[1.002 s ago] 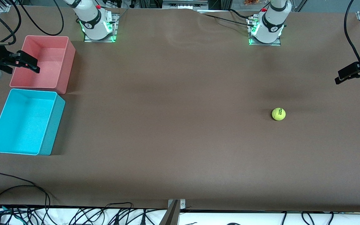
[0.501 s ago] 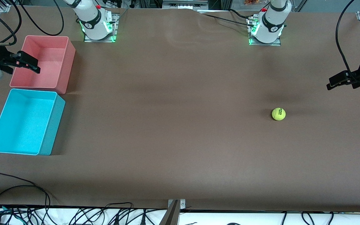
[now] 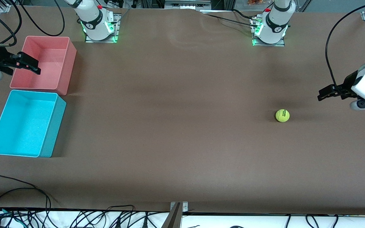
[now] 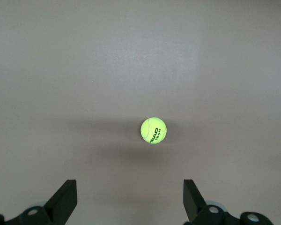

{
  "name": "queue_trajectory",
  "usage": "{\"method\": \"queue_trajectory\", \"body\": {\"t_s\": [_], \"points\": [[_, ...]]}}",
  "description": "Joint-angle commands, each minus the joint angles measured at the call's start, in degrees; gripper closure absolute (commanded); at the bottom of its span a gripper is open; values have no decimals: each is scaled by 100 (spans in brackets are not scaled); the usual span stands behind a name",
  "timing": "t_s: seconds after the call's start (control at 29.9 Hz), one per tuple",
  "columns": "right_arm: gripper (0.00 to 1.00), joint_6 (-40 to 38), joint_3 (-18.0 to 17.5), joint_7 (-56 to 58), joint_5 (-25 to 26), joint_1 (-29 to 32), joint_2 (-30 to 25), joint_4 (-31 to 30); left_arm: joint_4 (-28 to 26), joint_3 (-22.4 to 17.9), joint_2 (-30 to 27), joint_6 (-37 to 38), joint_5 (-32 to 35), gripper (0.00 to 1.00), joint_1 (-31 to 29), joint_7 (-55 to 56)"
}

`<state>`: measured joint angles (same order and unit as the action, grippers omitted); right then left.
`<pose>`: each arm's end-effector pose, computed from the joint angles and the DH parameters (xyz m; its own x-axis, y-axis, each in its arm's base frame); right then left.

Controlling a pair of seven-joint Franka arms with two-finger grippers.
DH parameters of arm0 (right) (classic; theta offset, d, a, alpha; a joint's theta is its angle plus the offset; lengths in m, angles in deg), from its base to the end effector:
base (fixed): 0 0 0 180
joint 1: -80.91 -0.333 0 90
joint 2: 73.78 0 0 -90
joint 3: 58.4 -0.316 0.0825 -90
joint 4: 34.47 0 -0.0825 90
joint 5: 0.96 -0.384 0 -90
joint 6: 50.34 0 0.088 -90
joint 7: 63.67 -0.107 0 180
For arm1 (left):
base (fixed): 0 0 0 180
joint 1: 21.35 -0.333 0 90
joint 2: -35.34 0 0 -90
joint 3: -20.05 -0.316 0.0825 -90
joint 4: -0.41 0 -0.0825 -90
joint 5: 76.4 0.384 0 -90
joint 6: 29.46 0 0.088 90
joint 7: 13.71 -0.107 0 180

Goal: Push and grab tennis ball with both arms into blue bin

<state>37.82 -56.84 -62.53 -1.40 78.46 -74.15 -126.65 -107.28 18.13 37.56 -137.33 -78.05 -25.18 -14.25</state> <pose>0.5478 0.0093 0.6075 0.9973 0.0356 -0.0635 0.0351 -0.9993 -0.0091 0.5653 0.0546 0.4823 0.9944 0.0996 -0.0354 0.1005 -0.9946 0.0261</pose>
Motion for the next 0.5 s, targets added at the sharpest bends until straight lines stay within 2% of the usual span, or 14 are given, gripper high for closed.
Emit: {"method": "queue_trajectory", "body": {"t_s": [0.0, 0.27, 0.47], "points": [[0, -18, -33, 70, 53, 26, -42, -19, -454, 51, -29, -585, 8, 0, -65, -139], [0, 35, 11, 97, 18, 61, -7, -11, -1034, 51, 33, -1464, 254, 0, -65, -236], [0, -27, 37, 114, 88, 69, 55, 271, -1289, 51, 182, -1948, 254, 0, -74, -245]]}}
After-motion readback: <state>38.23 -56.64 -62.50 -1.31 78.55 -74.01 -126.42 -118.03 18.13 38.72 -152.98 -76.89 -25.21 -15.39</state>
